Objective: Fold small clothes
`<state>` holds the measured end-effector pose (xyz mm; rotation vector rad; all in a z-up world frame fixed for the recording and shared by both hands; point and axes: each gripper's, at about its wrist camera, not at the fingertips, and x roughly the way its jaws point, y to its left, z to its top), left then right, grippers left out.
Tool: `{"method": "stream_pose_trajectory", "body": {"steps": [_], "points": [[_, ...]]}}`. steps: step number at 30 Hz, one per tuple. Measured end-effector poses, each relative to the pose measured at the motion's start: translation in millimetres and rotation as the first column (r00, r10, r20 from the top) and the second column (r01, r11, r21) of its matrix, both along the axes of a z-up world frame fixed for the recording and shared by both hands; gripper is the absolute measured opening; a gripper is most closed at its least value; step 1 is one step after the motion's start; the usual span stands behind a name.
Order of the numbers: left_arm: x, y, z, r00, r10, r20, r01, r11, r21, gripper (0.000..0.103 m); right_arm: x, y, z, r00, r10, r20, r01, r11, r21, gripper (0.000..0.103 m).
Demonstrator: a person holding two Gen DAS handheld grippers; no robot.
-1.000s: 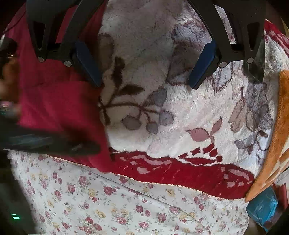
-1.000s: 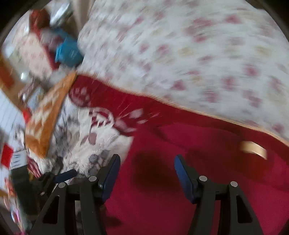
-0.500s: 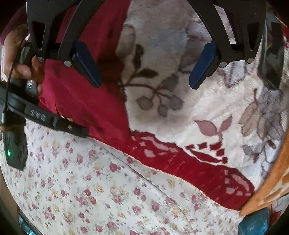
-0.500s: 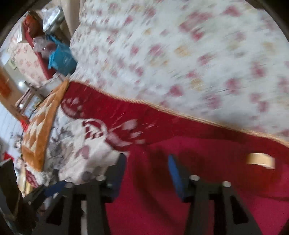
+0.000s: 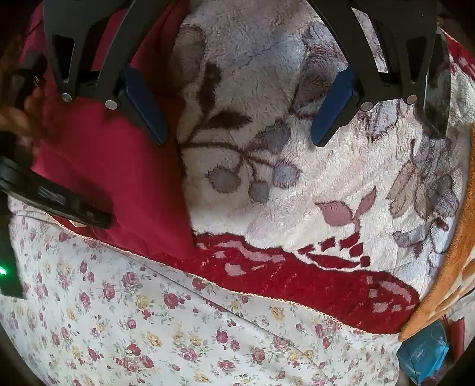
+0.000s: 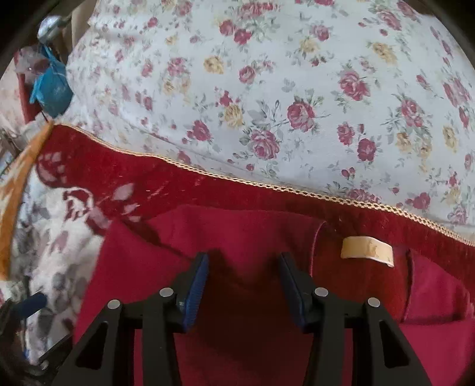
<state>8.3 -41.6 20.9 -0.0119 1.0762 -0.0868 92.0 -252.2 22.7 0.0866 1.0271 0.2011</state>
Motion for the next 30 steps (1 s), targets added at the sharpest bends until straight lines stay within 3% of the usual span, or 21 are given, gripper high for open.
{"method": "stream_pose_trajectory", "body": {"steps": [6, 8, 11, 16, 20, 23, 26, 30], "points": [[0, -1, 0, 1.000, 0.000, 0.001, 0.000, 1.000, 0.000, 0.098, -41, 1, 18, 0.995, 0.097, 0.009, -0.098, 0.987, 0.128, 0.048], [0, -1, 0, 1.000, 0.002, 0.003, -0.002, 1.000, 0.002, 0.098, -48, 12, 6, 0.993, 0.119, -0.023, -0.115, 0.987, 0.116, 0.049], [-1, -1, 2, 1.000, 0.004, 0.008, -0.004, 1.000, -0.003, 0.098, -54, 15, 1, 0.994, 0.105, 0.016, -0.106, 0.993, 0.060, 0.049], [-8, 1, 15, 0.999, 0.000, 0.044, 0.002, 0.999, -0.051, 0.098, -68, -7, 16, 0.999, 0.040, -0.023, -0.036, 0.991, 0.129, 0.049], [-19, -6, 31, 0.993, -0.038, 0.110, 0.054, 0.988, -0.143, 0.098, -97, -37, 22, 1.000, -0.007, -0.013, 0.008, 0.999, 0.047, 0.049], [-21, -24, 28, 0.993, -0.076, 0.095, 0.088, 0.986, -0.138, 0.098, -118, -70, 18, 0.997, -0.074, -0.025, 0.075, 0.997, 0.016, 0.049], [-22, -39, 19, 0.992, -0.105, 0.067, 0.114, 0.984, -0.134, 0.098, -128, -100, 12, 0.991, -0.128, -0.043, 0.130, 0.990, 0.051, 0.049], [-21, -53, 9, 0.991, -0.123, 0.058, 0.127, 0.988, -0.082, 0.098, -141, -129, 27, 0.985, -0.172, -0.033, 0.174, 0.981, 0.089, 0.049]]}}
